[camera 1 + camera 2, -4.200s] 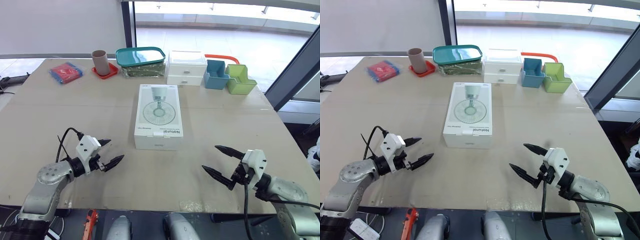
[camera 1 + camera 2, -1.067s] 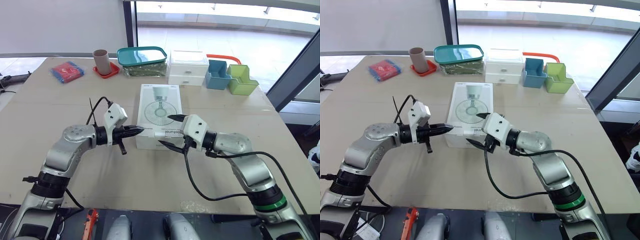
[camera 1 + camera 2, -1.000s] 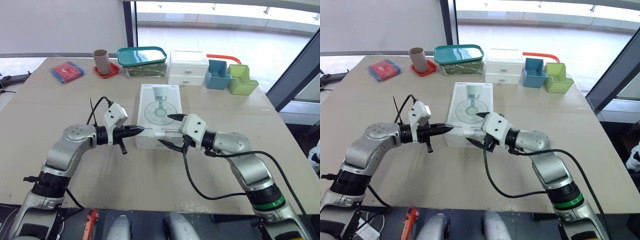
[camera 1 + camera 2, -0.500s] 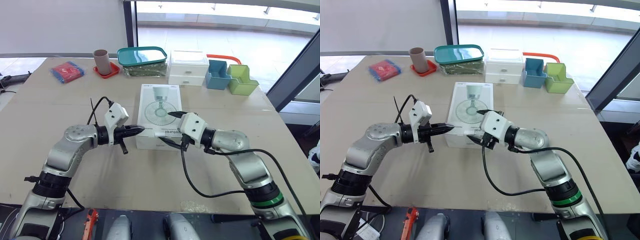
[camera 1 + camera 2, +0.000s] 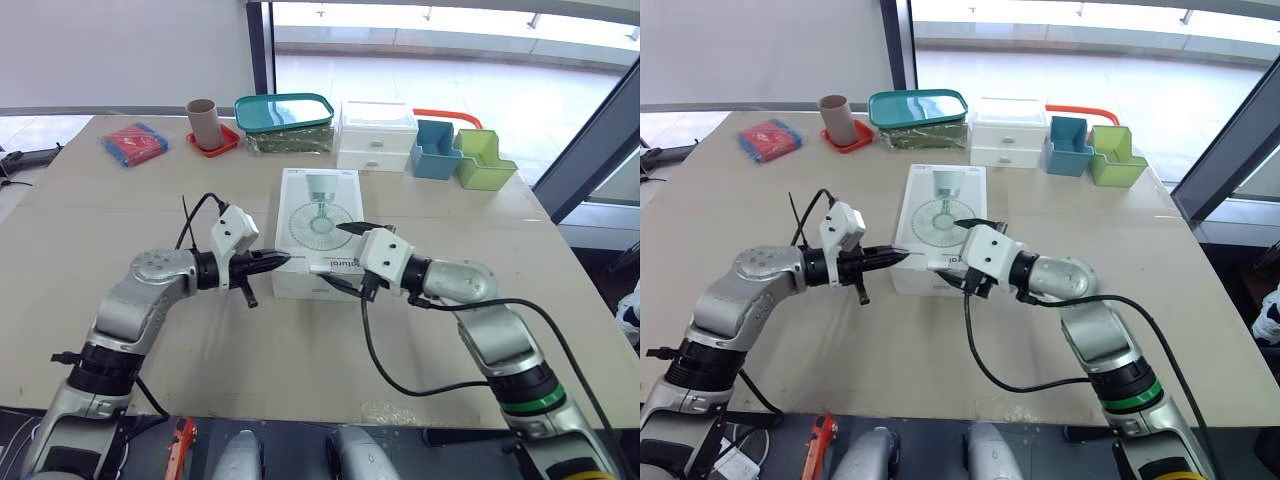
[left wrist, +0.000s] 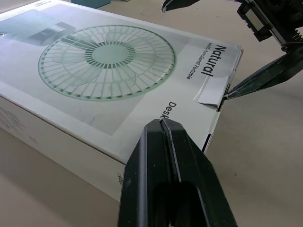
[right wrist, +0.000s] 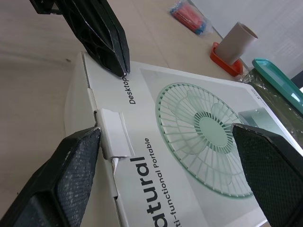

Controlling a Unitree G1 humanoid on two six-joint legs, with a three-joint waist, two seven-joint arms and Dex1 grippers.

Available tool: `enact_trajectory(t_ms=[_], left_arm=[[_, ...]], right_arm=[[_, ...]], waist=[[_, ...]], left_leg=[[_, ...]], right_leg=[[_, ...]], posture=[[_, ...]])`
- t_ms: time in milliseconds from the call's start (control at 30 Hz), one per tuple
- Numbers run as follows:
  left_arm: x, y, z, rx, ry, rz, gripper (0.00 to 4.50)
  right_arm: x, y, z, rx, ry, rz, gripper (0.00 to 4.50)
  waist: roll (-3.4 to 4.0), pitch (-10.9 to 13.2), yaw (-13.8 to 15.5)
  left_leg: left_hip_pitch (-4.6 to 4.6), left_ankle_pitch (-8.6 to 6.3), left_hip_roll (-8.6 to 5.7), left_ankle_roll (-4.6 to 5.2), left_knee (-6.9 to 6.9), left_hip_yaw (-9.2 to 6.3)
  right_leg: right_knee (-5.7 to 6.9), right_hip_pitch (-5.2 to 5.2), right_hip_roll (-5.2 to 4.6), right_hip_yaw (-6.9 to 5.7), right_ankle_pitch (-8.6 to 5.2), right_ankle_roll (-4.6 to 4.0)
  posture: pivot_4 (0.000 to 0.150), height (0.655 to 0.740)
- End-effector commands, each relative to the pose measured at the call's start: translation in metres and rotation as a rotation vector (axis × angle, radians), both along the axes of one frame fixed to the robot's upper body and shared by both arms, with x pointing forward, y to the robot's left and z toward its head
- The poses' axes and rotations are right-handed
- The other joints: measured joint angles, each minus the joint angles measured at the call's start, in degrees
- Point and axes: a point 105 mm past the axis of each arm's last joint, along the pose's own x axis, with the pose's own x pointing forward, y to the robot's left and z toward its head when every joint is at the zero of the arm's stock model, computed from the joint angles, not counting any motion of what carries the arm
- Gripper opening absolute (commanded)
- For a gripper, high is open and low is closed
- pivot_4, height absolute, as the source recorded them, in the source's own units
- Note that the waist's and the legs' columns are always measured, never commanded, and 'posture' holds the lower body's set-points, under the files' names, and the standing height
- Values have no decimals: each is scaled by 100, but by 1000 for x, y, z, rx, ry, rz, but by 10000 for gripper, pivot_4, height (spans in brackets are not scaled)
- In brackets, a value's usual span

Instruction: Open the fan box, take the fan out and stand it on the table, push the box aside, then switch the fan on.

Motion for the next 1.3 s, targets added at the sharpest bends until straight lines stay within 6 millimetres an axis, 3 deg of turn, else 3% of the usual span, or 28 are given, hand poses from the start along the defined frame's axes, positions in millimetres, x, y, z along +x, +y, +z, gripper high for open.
enact_trajectory(t_ms=[33,567,800,900,1033,1300], left_arm=[[-3,-4,-9,24,31,-13,67],[-6,-7,-13,30,44,-28,67],[-6,-8,-13,27,46,-30,67],[-5,-7,-13,28,46,-29,67],[-5,-7,-12,27,48,-32,67],[-5,-8,-12,31,52,-36,67]], right_arm=[[4,0,22,28,-91,-12,45000],[19,-17,47,76,-228,-116,45000],[4,-24,51,247,-83,-56,45000],[-12,-27,43,227,-17,25,45000],[-42,-28,10,132,125,141,45000],[-59,-21,-17,67,209,192,45000]], waist=[[0,0,0],[0,0,0],[0,0,0],[0,0,0],[0,0,3],[1,0,-22]], left_leg=[[0,0,0,0,1,0],[-1,-1,1,1,2,0],[-3,-1,1,2,2,0],[-4,-3,0,5,1,-1],[-4,-6,-1,10,2,-2],[5,-4,4,8,6,3]], right_leg=[[0,0,0,0,1,0],[0,0,1,0,1,0],[0,0,0,0,1,1],[0,0,0,0,0,2],[-2,2,-1,-2,-2,5],[-1,4,6,2,-8,16]], posture=[[1500,7400],[1500,7400],[1500,7400],[1500,7400],[1500,7400],[1500,7400]])
